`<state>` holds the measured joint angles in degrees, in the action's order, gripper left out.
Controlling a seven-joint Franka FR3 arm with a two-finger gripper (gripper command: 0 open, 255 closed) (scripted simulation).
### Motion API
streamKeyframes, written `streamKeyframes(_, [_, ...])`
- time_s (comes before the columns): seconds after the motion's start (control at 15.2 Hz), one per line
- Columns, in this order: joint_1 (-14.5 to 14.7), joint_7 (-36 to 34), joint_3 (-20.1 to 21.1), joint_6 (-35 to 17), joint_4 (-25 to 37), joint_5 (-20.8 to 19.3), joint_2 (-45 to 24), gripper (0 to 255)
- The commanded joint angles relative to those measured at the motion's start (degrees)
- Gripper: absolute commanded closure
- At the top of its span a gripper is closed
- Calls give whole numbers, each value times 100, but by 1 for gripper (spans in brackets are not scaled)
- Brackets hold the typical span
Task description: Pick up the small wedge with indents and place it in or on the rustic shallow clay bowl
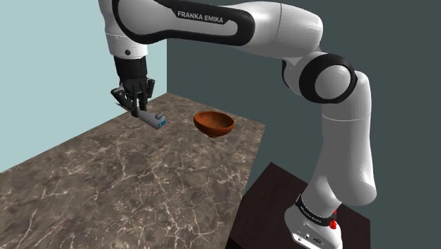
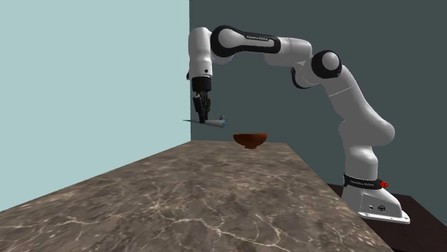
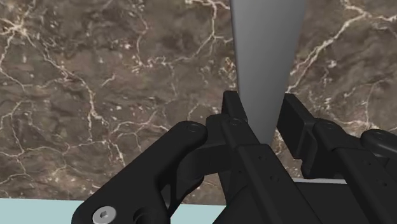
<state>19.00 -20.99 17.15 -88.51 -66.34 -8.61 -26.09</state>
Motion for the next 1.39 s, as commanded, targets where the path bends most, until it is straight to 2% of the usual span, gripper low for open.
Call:
streamKeyframes(0.0, [28, 16, -3, 220, 283, -16, -65, 255])
streamKeyframes(0.13, [60, 22, -5, 391, 517, -33, -128, 255])
streamKeyframes(0.33, [-338, 281, -21, -38, -720, 188, 711, 255])
streamKeyframes(0.59, [-739, 710, -131, -398, -1938, 440, 1619, 255])
streamKeyframes(0.92, [-1106, 1313, -376, -660, -3097, 672, 2570, 255])
streamKeyframes(1.32, [-1436, 2070, -776, -803, -4151, 797, 3520, 255])
